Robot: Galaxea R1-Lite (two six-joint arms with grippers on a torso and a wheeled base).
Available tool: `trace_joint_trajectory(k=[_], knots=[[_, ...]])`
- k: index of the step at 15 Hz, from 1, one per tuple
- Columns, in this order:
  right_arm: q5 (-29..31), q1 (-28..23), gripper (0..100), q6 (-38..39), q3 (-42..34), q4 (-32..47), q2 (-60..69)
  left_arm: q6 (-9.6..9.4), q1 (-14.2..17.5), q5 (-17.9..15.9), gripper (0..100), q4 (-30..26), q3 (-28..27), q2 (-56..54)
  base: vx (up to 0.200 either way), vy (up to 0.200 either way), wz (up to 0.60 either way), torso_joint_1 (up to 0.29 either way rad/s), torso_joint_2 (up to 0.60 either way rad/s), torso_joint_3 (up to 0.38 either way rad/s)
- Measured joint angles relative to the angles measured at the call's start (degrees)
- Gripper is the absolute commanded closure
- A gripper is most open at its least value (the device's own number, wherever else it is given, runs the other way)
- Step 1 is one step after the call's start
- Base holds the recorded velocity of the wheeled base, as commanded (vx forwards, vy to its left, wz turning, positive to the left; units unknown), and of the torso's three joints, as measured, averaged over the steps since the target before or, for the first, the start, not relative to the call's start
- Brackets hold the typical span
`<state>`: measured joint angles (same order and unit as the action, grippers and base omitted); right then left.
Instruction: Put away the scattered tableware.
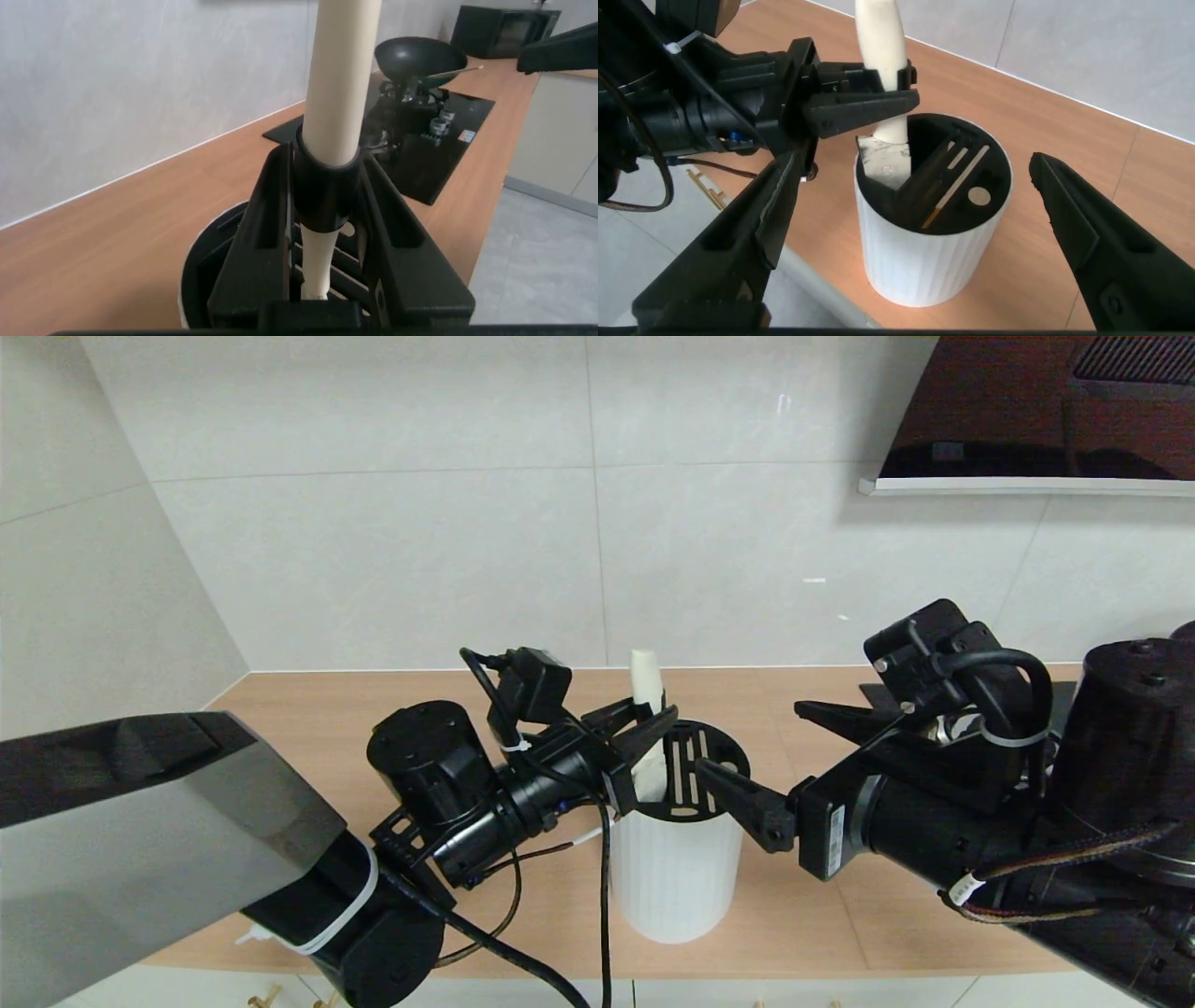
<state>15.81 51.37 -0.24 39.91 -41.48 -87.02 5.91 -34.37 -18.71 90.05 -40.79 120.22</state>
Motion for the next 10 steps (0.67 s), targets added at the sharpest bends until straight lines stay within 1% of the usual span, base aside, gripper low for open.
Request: trace_joint_trajectory(k=[1,10], knots=[[0.00,0.00,0,0.00,0.00,0.00,0.00,-0.04,0.00,0.22,0,-0.26,0.06,0.00,0.000,0.000,0.00,0.000,0.00,0.000],[0.00,0.04,0,0.00,-0.11,-0.06,-0.02,-0.17,-0.80,0.68,0,-0.17,1.13,-0.73,0.000,0.000,0.00,0.000,0.00,0.000]])
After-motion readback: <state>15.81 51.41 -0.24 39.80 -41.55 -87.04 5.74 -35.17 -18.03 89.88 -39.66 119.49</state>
